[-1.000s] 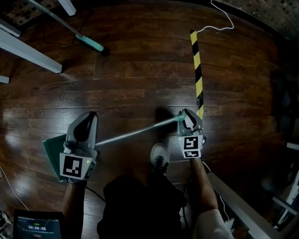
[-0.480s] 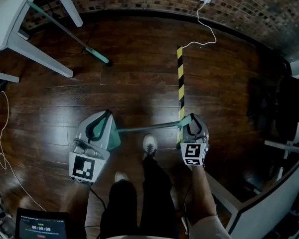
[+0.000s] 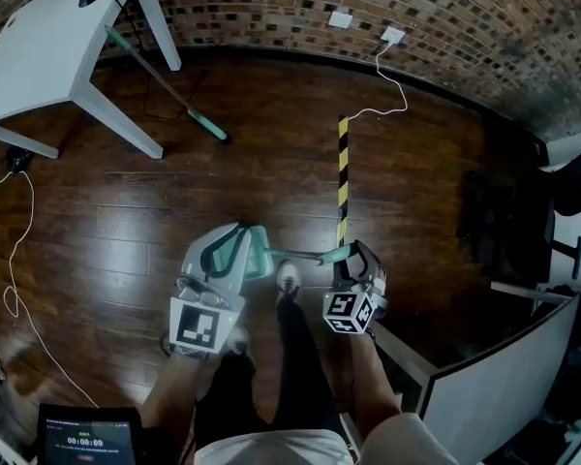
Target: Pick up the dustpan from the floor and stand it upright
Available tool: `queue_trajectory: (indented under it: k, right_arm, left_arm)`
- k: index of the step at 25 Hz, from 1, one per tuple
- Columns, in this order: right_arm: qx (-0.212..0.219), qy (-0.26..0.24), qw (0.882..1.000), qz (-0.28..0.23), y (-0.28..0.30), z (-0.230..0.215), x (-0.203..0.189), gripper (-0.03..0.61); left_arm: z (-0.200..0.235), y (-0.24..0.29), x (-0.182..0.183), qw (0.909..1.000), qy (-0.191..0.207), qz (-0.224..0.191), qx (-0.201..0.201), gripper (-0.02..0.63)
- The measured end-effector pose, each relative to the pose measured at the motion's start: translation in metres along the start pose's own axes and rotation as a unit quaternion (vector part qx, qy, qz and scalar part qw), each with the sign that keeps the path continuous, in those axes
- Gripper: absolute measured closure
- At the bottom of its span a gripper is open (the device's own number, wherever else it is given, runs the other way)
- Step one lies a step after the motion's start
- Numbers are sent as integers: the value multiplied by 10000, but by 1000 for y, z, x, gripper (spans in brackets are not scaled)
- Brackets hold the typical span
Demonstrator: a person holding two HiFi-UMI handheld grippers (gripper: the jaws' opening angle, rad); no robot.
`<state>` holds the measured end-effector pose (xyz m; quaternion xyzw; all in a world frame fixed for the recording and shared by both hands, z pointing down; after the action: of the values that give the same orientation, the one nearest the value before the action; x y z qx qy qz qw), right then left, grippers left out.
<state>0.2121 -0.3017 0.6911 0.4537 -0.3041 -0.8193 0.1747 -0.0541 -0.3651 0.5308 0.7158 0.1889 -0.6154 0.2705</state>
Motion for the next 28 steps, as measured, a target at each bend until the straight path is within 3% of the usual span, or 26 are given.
queue_trajectory:
  k: [7, 13, 18, 21, 25, 28]
  right_arm:
    - [113, -196, 9990, 393, -20, 43, 41, 354]
    - [827, 191, 9947, 575, -55, 77, 71, 331]
    - [1001, 584, 9924, 422, -93, 72, 89, 342]
    - [1012, 1122, 9882, 243, -113, 58, 99, 439]
    - [865, 1478, 9852, -101, -151, 40, 116, 554]
    - [917, 1364, 9853, -468, -183, 30, 134, 566]
  left_arm:
    - [22, -45, 37, 9992, -139, 67, 371, 600]
    - [44, -83, 72, 9979, -179, -11, 617, 600]
    - [49, -107, 104, 9970, -17, -128, 762, 601]
    - [46, -118, 118, 9966, 33, -247, 787, 603]
    - [36, -144, 141, 9965, -37, -459, 691, 606]
    - [26, -166, 163, 9970, 0, -539, 557, 612]
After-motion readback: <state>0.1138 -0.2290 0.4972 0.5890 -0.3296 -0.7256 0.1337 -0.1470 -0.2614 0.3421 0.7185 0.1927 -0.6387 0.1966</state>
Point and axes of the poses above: the fingertips, and each gripper's own axes: y forward along the fingers, z to its left, x out of its top, the point moved 8 cm from there along -y, backward along the fingers, and after that the axes turned 8 degrees about y, right-handed, at the moved point
